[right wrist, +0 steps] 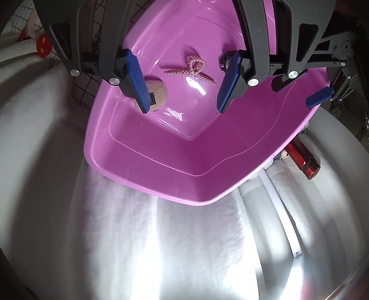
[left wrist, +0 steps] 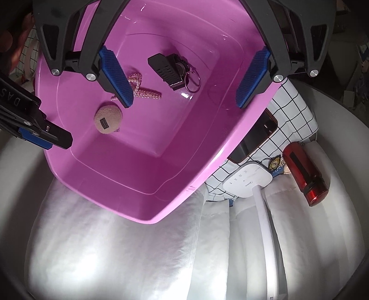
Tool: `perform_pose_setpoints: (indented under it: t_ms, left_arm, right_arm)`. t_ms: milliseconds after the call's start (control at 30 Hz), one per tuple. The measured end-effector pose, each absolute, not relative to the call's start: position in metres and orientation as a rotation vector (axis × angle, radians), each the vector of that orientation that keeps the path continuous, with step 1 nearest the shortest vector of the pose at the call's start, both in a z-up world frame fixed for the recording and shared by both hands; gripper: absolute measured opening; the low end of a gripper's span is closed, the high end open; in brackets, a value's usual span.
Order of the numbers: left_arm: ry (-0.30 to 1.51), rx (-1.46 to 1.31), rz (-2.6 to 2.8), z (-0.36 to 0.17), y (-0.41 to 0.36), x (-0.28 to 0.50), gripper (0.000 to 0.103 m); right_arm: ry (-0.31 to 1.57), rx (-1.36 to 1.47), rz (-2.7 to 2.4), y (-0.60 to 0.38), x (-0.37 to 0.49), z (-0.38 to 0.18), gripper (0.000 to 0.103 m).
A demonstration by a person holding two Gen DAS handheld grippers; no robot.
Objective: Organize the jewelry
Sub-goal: 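Lift the bangle and pearl clip into the pink tub and open both tools, then withdraw both tools from the tub back over the table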
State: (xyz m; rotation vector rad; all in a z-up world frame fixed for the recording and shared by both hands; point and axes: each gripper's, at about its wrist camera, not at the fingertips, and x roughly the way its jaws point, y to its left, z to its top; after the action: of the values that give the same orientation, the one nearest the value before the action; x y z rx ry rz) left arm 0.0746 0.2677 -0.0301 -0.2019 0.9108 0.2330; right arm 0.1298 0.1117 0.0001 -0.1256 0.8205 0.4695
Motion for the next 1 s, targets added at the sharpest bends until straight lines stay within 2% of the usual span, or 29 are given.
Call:
perform_pose_setpoints:
  t_ms: [533,1000]
  left_arm:
    - [0.881,-0.202,0.234,-0.016,0.264,0.057,0.089]
    - [0.844,-0.179,0.177,0.005,0.224,0.039,0.089]
  right_arm:
    - [0.786,-0.100,0.442,0.095,0.108,0.010,0.058]
    - [0.740,-0.044,0.396,0.044,0.075,0.022,0.058]
